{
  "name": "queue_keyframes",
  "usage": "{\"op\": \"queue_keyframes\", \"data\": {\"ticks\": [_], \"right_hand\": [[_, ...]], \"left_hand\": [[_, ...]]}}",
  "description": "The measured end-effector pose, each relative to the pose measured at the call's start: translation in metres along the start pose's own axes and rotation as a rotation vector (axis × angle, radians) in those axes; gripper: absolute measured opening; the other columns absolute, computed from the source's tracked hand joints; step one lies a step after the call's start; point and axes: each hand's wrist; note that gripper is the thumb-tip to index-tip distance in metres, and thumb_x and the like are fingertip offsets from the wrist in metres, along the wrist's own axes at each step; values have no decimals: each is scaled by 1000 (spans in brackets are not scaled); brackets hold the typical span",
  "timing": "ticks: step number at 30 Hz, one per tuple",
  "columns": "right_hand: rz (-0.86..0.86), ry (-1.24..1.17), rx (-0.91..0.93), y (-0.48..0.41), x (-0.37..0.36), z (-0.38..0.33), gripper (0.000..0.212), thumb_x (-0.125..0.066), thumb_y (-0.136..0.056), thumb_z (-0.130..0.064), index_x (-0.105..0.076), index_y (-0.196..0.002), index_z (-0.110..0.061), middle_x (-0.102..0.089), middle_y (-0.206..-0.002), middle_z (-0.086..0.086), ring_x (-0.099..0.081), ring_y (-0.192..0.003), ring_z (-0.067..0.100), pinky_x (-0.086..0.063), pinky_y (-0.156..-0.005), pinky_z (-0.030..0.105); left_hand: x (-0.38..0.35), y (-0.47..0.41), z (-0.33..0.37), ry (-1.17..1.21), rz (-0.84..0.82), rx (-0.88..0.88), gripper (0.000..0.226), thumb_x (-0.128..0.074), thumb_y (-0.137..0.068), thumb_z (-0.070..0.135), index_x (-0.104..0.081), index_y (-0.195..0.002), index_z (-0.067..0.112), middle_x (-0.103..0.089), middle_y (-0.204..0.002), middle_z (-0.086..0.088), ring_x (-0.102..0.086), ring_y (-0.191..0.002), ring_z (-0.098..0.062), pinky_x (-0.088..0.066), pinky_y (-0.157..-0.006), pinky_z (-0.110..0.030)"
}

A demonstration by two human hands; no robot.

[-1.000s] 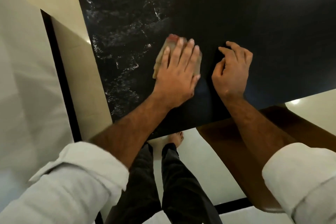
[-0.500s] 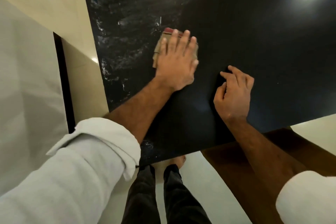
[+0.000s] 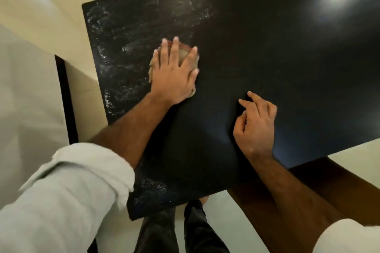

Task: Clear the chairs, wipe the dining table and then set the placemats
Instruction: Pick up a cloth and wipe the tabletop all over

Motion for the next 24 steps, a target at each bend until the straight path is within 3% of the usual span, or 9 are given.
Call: {"op": "queue_keyframes", "data": {"ticks": [2, 5, 14, 18, 24], "right_hand": [[13, -6, 0, 1, -1, 0, 41, -58, -99, -15, -70, -138, -12, -55, -158, 6, -43, -139, 34, -50, -107, 45], [22, -4, -10, 2, -2, -1, 40, -59, -98, -13, -70, -137, -13, -55, -157, 5, -43, -139, 33, -51, -106, 45], [-3, 0, -47, 0, 3, -9, 40, -59, -98, -9, -70, -135, -14, -56, -157, 3, -45, -137, 33, -52, -103, 47], [1, -21, -69, 0, 5, -12, 38, -58, -100, -10, -70, -135, -14, -58, -156, 1, -45, -139, 30, -54, -106, 49], [128, -201, -127, 3, 2, -6, 43, -56, -106, -9, -56, -149, -11, -57, -153, 3, -44, -143, 24, -50, -114, 46]], "left_hand": [[-2, -33, 19, -26, 19, -24, 67, -34, -108, 58, -30, -172, 36, -19, -181, -20, -12, -167, -50, -14, -133, -70], [-4, -37, 48, -23, 18, -106, 70, -35, -107, 59, -27, -173, 34, -18, -181, -21, -12, -167, -50, -16, -132, -70], [-3, 96, 55, 82, -156, -396, 75, -43, -109, 59, -17, -175, 35, 1, -185, -16, 7, -170, -44, -10, -133, -70], [2, 107, 16, 31, -122, -348, 74, -41, -108, 59, -19, -175, 35, -1, -185, -16, 4, -170, -42, -10, -134, -67], [5, -15, 7, -17, -33, -170, 72, -32, -108, 57, -23, -174, 30, -12, -182, -22, -10, -168, -49, -14, -133, -69]]}}
Point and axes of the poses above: each hand's wrist, its own y-axis away from the middle knuckle, its own x-axis out of the back of the hand, z = x × y
